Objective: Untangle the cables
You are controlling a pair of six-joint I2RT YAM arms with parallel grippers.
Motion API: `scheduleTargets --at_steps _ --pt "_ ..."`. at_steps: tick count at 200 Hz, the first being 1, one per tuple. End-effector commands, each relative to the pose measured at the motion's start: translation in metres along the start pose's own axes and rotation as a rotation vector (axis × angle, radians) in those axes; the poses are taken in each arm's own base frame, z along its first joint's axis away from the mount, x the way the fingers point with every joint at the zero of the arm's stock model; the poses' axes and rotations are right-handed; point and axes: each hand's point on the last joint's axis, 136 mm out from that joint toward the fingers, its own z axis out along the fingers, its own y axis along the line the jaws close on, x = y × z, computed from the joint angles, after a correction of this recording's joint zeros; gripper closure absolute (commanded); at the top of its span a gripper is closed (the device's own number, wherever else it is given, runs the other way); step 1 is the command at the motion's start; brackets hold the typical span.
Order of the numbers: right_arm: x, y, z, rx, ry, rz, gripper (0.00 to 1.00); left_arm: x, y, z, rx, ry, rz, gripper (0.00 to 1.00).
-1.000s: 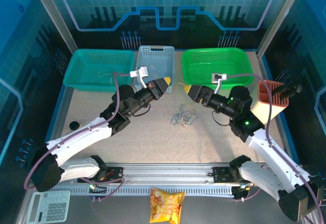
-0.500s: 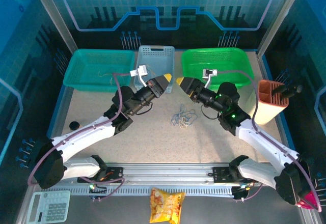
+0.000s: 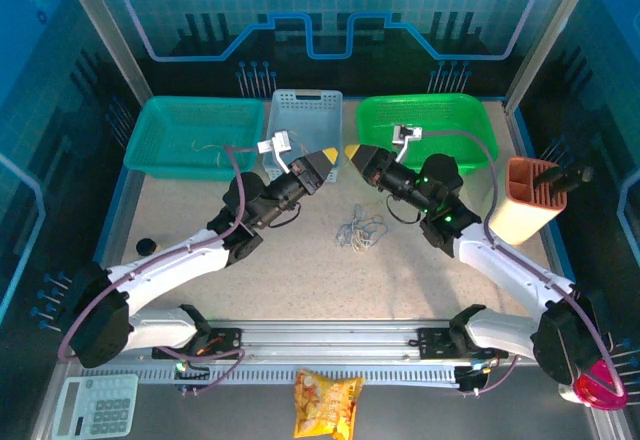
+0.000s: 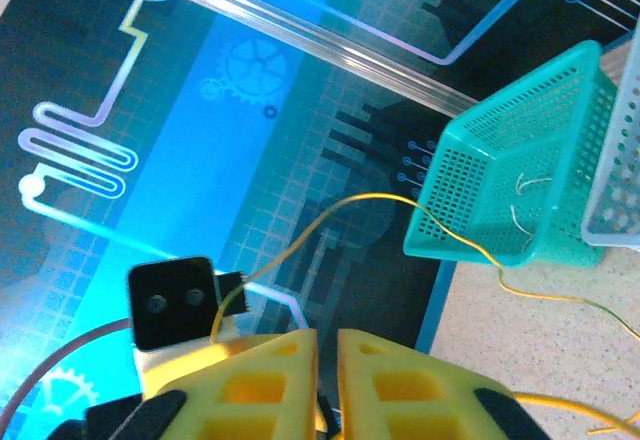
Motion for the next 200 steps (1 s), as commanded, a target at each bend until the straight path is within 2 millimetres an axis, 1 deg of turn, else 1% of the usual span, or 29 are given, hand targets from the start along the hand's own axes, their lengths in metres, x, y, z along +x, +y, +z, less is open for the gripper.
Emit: scheduleTargets --at_steps 1,15,35,39,43,61,81,92,104,127,138,169,200 --pt "-0.013 0.029 -0.003 -0.061 -0.038 -0.046 0.86 -0.002 0.000 -0.001 0.025 -0.023 -0.005 1.00" --pt "-0.012 0.030 -0.004 -0.062 -0.035 -0.048 0.78 -0.003 -0.001 -0.002 0.026 -0.026 -0.003 1.00" --pt "-0.011 0.031 -0.008 -0.062 -0.037 -0.045 0.75 -0.004 -0.002 -0.003 0.029 -0.031 0.003 1.00" --pt "-0.011 0.030 -0.009 -0.062 -0.037 -0.044 0.73 -0.004 -0.002 -0.003 0.029 -0.032 0.003 1.00" --pt "-0.011 0.031 -0.010 -0.062 -0.039 -0.043 0.68 -0.004 -0.002 -0.003 0.030 -0.034 0.006 1.00" --pt "-0.009 0.030 -0.015 -0.055 -0.045 -0.037 0.39 -0.006 -0.004 -0.004 0.033 -0.045 0.013 1.00" --pt "-0.007 0.030 -0.024 -0.043 -0.054 -0.033 0.18 -0.011 -0.005 -0.005 0.039 -0.069 0.021 1.00" --pt "-0.006 0.028 -0.030 -0.029 -0.064 -0.028 0.10 -0.013 -0.007 -0.006 0.048 -0.083 0.023 1.00" --pt "-0.004 0.028 -0.035 -0.019 -0.074 -0.021 0.07 -0.015 -0.008 -0.005 0.055 -0.095 0.024 1.00" --pt "-0.001 0.029 -0.040 -0.009 -0.090 0.005 0.07 -0.020 -0.013 -0.004 0.084 -0.124 0.020 1.00" --pt "0.000 0.029 -0.040 -0.015 -0.096 0.017 0.06 -0.020 -0.014 -0.002 0.095 -0.129 0.017 1.00" --pt "-0.001 0.033 -0.032 -0.053 -0.109 0.070 0.06 -0.020 -0.017 0.003 0.123 -0.136 0.002 1.00" --pt "-0.004 0.034 -0.018 -0.085 -0.113 0.114 0.07 -0.018 -0.018 0.005 0.137 -0.141 -0.008 1.00"
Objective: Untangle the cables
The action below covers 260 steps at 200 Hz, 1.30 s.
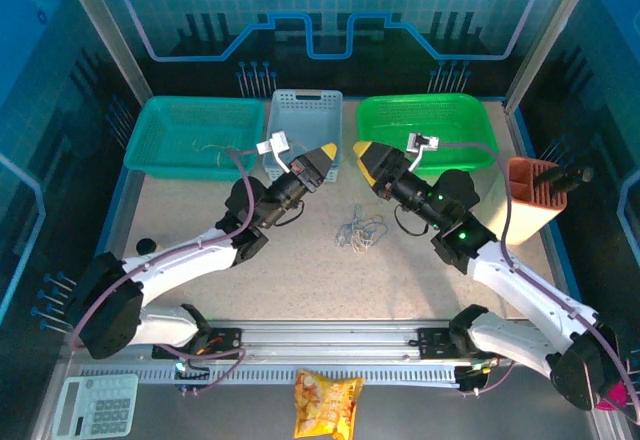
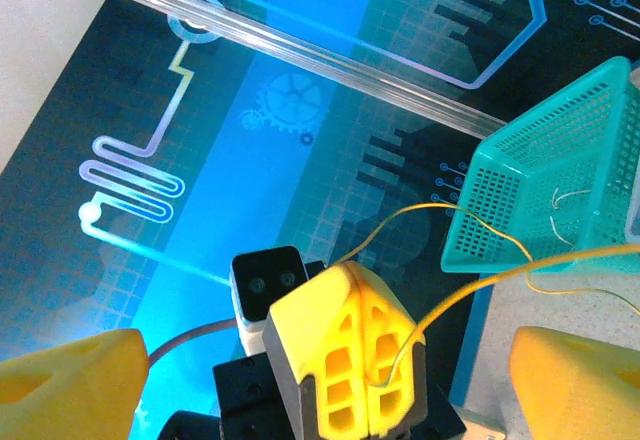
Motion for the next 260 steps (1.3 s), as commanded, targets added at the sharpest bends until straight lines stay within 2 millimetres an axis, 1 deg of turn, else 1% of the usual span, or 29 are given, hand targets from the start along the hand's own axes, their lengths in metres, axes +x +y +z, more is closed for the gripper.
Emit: scheduleTargets --at_steps 1,32,59,88,112,120,162,166,169,174,177,179,182,206,215,233,260 --pt "-0.004 0.009 0.010 -0.054 -0.031 0.051 0.07 -0.010 -0.017 0.001 0.069 -0.055 -0.014 1.00" --pt "-0.004 0.004 0.025 -0.065 -0.033 0.091 0.08 -0.010 -0.019 0.001 0.076 -0.058 -0.016 1.00" --pt "-0.004 0.000 0.032 -0.067 -0.040 0.106 0.11 -0.008 -0.019 0.000 0.079 -0.056 -0.016 1.00" --pt "-0.007 0.004 0.035 -0.082 -0.052 0.101 0.22 -0.008 -0.017 -0.001 0.073 -0.056 -0.018 1.00" --pt "-0.010 0.008 0.036 -0.078 -0.056 0.082 0.36 -0.006 -0.016 -0.003 0.070 -0.054 -0.020 1.00" --pt "-0.011 0.009 0.037 -0.075 -0.057 0.076 0.42 -0.005 -0.015 -0.003 0.068 -0.053 -0.021 1.00" --pt "-0.017 0.016 0.042 -0.076 -0.047 0.046 0.96 -0.003 -0.010 -0.007 0.046 -0.046 -0.017 1.00" --pt "-0.017 0.016 0.042 -0.074 -0.043 0.040 1.00 -0.002 -0.009 -0.008 0.044 -0.044 -0.016 1.00" --pt "-0.018 0.016 0.043 -0.074 -0.043 0.038 1.00 -0.002 -0.009 -0.008 0.043 -0.045 -0.014 1.00" --pt "-0.018 0.013 0.043 -0.063 -0.039 0.033 1.00 -0.003 -0.009 -0.009 0.041 -0.045 -0.015 1.00" --pt "-0.019 0.011 0.043 -0.058 -0.040 0.031 1.00 -0.002 -0.008 -0.009 0.038 -0.044 -0.014 0.98" --pt "-0.023 0.021 0.044 -0.077 -0.043 0.022 1.00 -0.002 -0.008 -0.009 0.037 -0.043 -0.014 0.97" --pt "-0.024 0.023 0.045 -0.079 -0.045 0.018 1.00 -0.002 -0.008 -0.010 0.035 -0.043 -0.013 0.95" --pt "-0.038 0.028 0.048 -0.067 -0.053 -0.021 1.00 -0.002 -0.004 -0.013 0.020 -0.043 -0.012 0.80" --pt "-0.044 0.029 0.049 -0.059 -0.059 -0.035 1.00 -0.001 -0.002 -0.015 0.010 -0.042 -0.010 0.68" --pt "-0.058 0.031 0.051 -0.044 -0.069 -0.051 1.00 -0.001 0.001 -0.018 -0.009 -0.039 -0.006 0.53" --pt "-0.076 0.033 0.056 -0.044 -0.078 -0.066 1.00 0.001 0.007 -0.022 -0.041 -0.027 0.003 0.20"
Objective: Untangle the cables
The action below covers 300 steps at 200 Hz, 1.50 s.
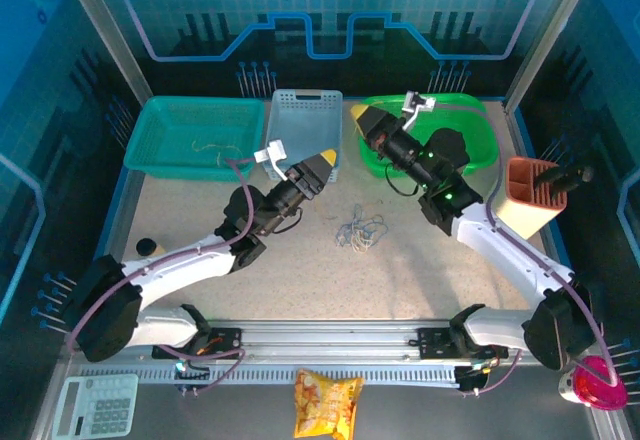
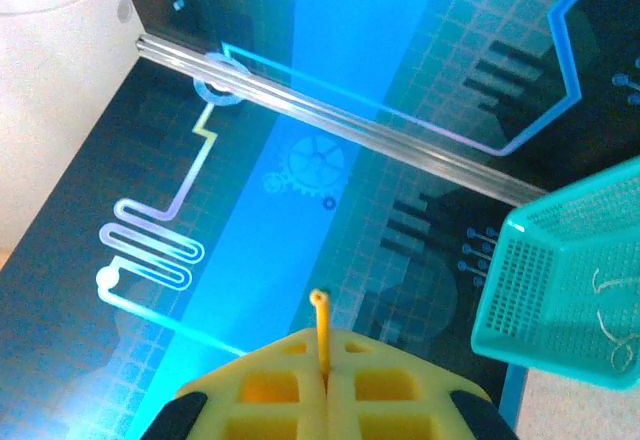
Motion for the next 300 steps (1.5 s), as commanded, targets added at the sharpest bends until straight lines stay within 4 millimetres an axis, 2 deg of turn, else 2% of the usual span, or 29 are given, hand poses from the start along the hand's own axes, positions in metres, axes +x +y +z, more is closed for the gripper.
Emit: scheduleTargets --at_steps 1,22,61,124,161,184,196,212,245,269,281,300 --pt "-0.014 0.006 0.006 -0.004 0.007 -0.042 1.00 -0.005 -0.002 -0.007 -0.013 -0.018 0.012 0.19" --pt "-0.028 0.009 0.012 0.002 0.001 -0.057 1.00 -0.003 0.002 -0.010 -0.031 -0.008 0.012 0.01" --pt "-0.063 0.026 0.023 -0.019 -0.021 -0.093 1.00 0.003 0.008 -0.014 -0.058 0.022 0.013 0.01" --pt "-0.145 0.067 0.034 -0.076 -0.124 -0.174 1.00 0.007 0.013 -0.023 -0.107 0.061 0.027 0.01" --pt "-0.195 0.078 0.034 -0.120 -0.201 -0.204 1.00 0.008 0.015 -0.028 -0.132 0.075 0.044 0.01" --pt "-0.207 0.079 0.037 -0.166 -0.191 -0.171 1.00 0.008 0.017 -0.031 -0.145 0.078 0.055 0.01" --pt "-0.200 0.077 0.041 -0.183 -0.161 -0.159 1.00 0.009 0.018 -0.030 -0.151 0.082 0.058 0.01" --pt "-0.173 0.065 0.048 -0.176 -0.099 -0.163 1.00 0.011 0.019 -0.028 -0.152 0.096 0.061 0.01" --pt "-0.100 0.019 0.061 -0.135 0.038 -0.102 1.00 0.015 0.018 -0.025 -0.151 0.118 0.058 0.01" --pt "-0.045 -0.012 0.062 -0.098 0.124 -0.057 1.00 0.012 0.013 -0.027 -0.144 0.114 0.062 0.01" --pt "-0.018 -0.019 0.062 -0.085 0.162 -0.042 1.00 0.010 0.011 -0.029 -0.147 0.110 0.071 0.01" --pt "0.022 -0.016 0.064 -0.076 0.239 -0.045 1.00 0.004 0.006 -0.034 -0.146 0.096 0.085 0.01"
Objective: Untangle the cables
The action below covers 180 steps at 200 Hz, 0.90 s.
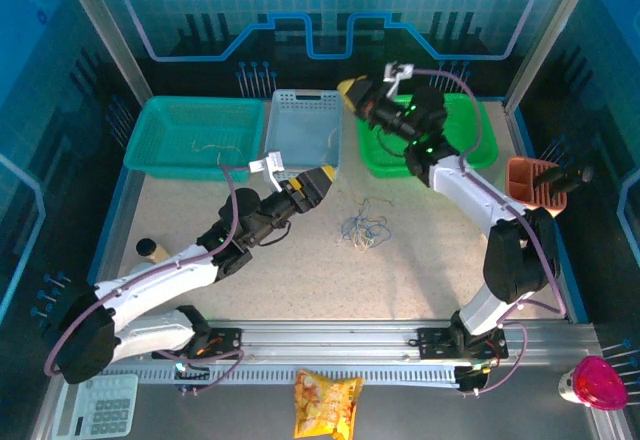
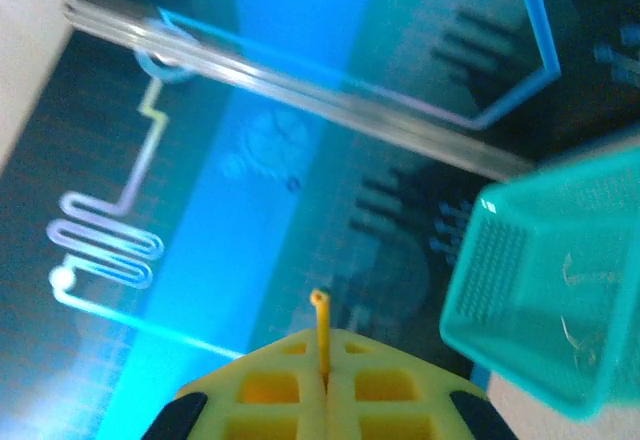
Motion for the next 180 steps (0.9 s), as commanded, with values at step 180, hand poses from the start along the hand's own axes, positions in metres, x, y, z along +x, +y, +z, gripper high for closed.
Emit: scheduleTargets --at_steps 180 --pt "-0.100 0.198 -0.044 -0.244 -0.242 -0.338 1.00 -0.033 -0.040 -0.045 0.052 -0.084 0.087 0.01"
